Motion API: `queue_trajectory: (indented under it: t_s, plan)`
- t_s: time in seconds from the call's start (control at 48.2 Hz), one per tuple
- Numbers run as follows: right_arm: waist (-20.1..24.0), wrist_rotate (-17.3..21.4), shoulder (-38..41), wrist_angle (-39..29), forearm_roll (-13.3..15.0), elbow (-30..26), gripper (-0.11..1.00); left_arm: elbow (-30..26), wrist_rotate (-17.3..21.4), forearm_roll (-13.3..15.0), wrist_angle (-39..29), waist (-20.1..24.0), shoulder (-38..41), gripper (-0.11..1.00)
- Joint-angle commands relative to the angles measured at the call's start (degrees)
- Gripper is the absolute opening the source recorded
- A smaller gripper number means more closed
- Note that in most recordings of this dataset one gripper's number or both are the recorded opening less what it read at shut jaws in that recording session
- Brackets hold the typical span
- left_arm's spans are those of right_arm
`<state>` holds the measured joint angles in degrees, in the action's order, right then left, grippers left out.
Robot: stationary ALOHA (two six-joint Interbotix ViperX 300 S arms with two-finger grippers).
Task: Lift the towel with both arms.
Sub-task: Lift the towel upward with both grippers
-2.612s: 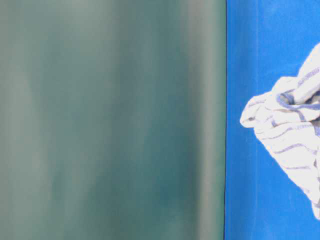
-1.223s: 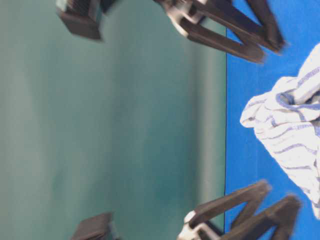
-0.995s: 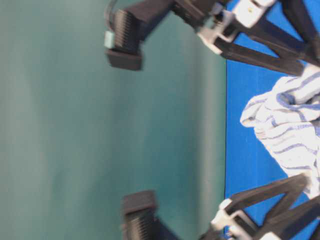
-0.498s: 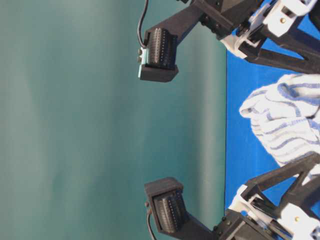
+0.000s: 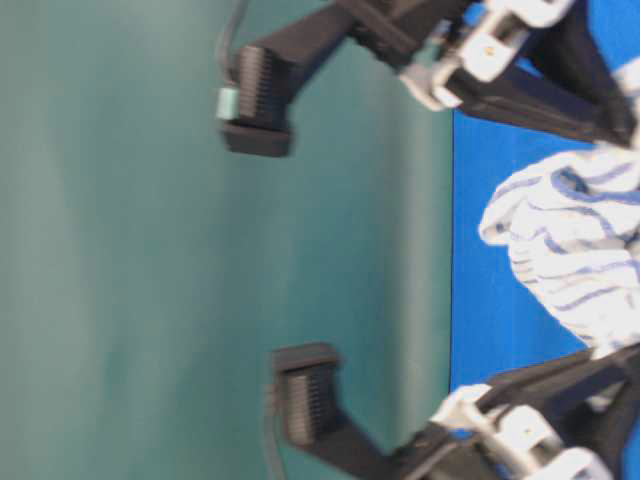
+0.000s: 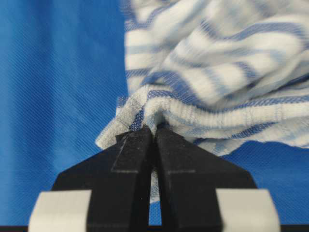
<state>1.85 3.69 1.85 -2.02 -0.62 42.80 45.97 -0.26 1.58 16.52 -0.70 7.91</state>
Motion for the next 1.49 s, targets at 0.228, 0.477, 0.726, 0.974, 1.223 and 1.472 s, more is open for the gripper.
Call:
queue_trajectory:
  t_s: [0.228, 0.477, 0.726, 0.974, 1.223, 1.472]
  plan:
    - [-0.4, -0.1, -15.3, -10.3, 0.0, -6.3, 0.02, -6.4, 0.0, 0.1, -19.3, -1.4, -19.8, 0.08]
    - [-1.1, -0.1, -21.4, -20.3, 0.5, -14.8, 0.02, -12.0, 0.2, 0.1, -30.2, -1.2, -29.2, 0.08]
    - [-1.8, -0.1, -24.0, -28.5, 2.6, -23.8, 0.02, -18.8, 0.4, 0.1, -37.1, -1.1, -35.2, 0.08]
    - [-1.8, -0.2, -24.1, -33.0, 3.1, -31.6, 0.02, -25.3, 0.4, 0.0, -43.2, -0.3, -38.1, 0.08]
    - [-1.8, -0.4, -24.2, -34.5, 3.2, -36.4, 0.02, -30.2, 0.4, 0.0, -46.6, 0.6, -39.3, 0.08]
    - [-1.8, -1.1, -24.2, -35.7, 3.2, -37.0, 0.02, -30.7, 0.9, -0.1, -47.2, 0.9, -39.3, 0.08]
